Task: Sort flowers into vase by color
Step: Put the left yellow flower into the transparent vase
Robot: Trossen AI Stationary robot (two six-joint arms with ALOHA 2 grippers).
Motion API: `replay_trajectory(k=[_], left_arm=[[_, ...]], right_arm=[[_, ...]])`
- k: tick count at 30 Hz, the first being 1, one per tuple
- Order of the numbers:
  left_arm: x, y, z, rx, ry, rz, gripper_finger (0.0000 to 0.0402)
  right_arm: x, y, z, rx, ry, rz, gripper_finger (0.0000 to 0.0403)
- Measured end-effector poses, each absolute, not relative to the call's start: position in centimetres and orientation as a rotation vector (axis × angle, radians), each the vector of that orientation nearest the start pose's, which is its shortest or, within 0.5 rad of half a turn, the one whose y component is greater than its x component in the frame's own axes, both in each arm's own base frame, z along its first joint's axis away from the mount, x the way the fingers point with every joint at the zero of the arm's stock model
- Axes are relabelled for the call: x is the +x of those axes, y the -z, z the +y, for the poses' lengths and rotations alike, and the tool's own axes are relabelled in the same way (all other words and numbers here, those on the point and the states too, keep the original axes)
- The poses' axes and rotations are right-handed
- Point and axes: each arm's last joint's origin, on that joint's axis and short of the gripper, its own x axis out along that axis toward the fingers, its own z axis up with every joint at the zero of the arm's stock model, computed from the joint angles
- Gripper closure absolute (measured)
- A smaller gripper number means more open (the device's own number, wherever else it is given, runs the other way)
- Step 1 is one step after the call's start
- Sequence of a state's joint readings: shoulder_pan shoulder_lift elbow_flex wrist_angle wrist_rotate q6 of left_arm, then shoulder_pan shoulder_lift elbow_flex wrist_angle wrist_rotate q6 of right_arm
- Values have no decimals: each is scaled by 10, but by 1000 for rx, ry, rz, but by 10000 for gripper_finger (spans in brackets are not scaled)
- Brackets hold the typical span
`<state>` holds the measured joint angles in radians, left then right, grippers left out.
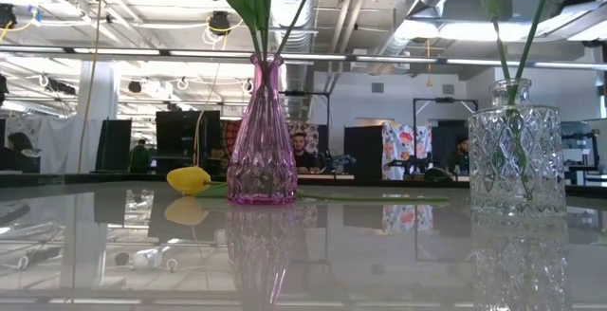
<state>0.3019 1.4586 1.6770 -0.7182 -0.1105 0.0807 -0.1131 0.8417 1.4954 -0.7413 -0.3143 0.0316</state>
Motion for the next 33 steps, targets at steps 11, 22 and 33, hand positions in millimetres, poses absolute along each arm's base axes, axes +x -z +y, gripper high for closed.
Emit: replay_trajectory(k=[11, 22, 33], left_arm=[[271, -348, 89, -54, -432, 560, 262], [250, -270, 81, -159, -453, 477, 263], [247, -250, 80, -196, -442, 474, 263]], right_arm=[[120, -425, 32, 74, -397, 44, 371], [157, -351, 58, 69, -310, 150, 371], [162, -312, 68, 111, -182, 185, 371]])
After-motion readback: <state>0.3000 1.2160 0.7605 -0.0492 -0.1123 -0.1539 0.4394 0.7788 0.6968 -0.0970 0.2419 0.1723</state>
